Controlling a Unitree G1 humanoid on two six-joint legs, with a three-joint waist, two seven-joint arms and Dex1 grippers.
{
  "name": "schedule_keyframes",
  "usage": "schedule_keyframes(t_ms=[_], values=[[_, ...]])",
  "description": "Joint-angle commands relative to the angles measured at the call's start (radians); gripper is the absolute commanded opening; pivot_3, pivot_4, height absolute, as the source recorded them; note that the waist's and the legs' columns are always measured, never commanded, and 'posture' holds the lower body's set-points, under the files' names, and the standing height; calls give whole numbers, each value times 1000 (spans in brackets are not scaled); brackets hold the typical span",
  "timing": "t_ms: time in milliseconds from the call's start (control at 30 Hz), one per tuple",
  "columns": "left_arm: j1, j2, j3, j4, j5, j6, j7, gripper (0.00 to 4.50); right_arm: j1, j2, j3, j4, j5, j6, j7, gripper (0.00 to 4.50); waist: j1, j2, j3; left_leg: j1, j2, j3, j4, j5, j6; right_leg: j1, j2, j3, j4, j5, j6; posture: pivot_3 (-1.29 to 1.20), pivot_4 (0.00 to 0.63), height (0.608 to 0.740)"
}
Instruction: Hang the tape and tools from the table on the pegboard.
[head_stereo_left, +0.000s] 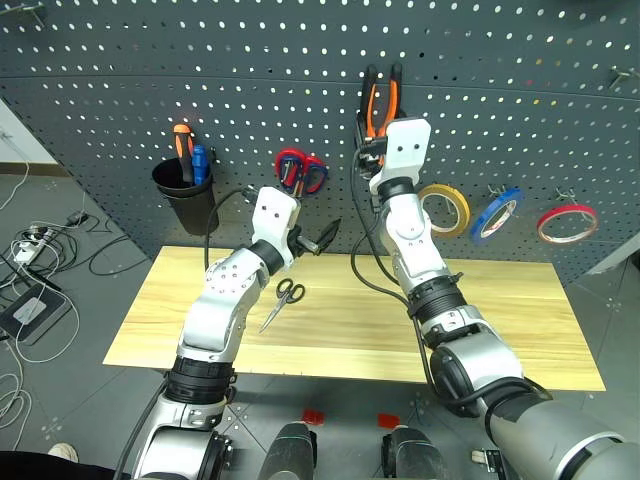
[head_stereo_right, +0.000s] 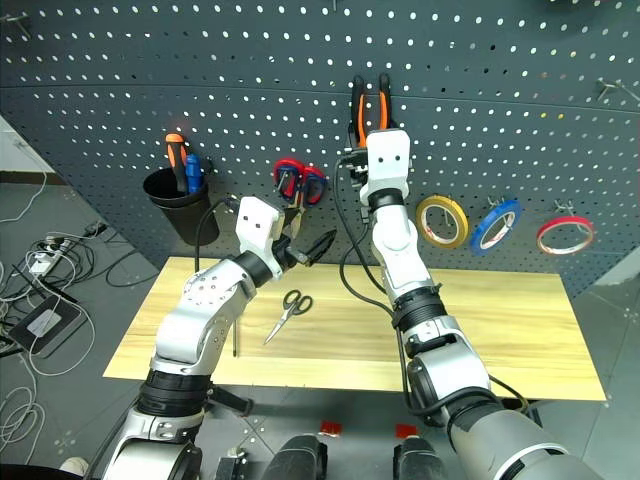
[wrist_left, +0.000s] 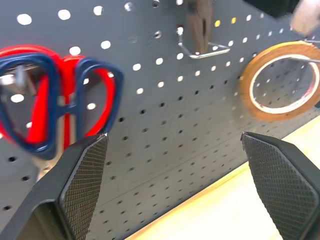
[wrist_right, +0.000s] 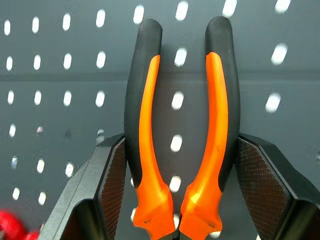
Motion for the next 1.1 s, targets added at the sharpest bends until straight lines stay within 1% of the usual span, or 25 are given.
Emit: schedule_keyframes(t_ms=[33, 133, 167, 267, 433, 600, 733, 900, 1100], values=[[0, 5, 11, -48, -6, -2, 0, 4500, 8, -2, 7, -9, -12, -4, -9, 2911, 0, -1, 3, 0, 0, 0, 0, 0, 0, 0, 0, 0, 0, 0, 0, 280, 196, 740], [1, 6, 13, -47, -5, -2, 0, 4500, 15, -16, 16, -8, -35, 9, -22, 2911, 0, -1, 6, 0, 0, 0, 0, 1, 0, 0, 0, 0, 0, 0, 0, 277, 194, 740], [1, 5, 13, -46, -5, -3, 0, 4500, 14, -21, 15, -8, -37, 11, -23, 3644, 0, -1, 7, 0, 0, 0, 0, 1, 0, -1, 0, 0, 0, 0, 0, 277, 194, 740], [-5, -1, 8, -35, -4, -9, 1, 4500, -1, -39, 6, -2, -41, 11, -33, 4482, 0, -1, 7, 0, 0, 0, 0, 1, -1, -1, 0, 0, 0, 0, 0, 266, 193, 740], [-15, -11, 1, -21, -1, -16, 0, 4500, -4, -52, 4, -11, -38, 14, -35, 4482, 8, -1, 8, 0, 0, 0, 0, 1, -1, -1, 0, 0, 0, 0, 0, 253, 192, 740], [-14, -17, 0, -11, 1, -25, -4, 4500, 50, -58, 11, -126, -2, 65, 39, 4482, 9, -1, 8, 0, 0, 0, 0, 1, 0, -1, 0, 0, 0, 0, 0, 241, 192, 740], [6, -18, -3, -22, 0, -28, -9, 4500, 184, -83, 64, -372, 12, 154, 159, 4482, 13, -1, 8, -1, 0, 0, 0, 1, 0, -1, 0, 0, 0, 0, -1, 230, 190, 740], [27, -21, -9, -30, 2, -32, -12, 4500, 352, -99, 119, -670, 37, 325, 255, 4482, 14, -1, 8, -1, 0, 0, -1, 0, 2, -1, 0, 0, -1, 0, -1, 218, 193, 740], [52, -21, -20, -48, 25, 16, 26, 4500, 471, -147, 154, -884, 63, 535, 352, 4482, 13, -2, 9, 0, 0, -1, -1, -1, 3, -1, 0, 0, -1, -1, -1, 196, 200, 740]])
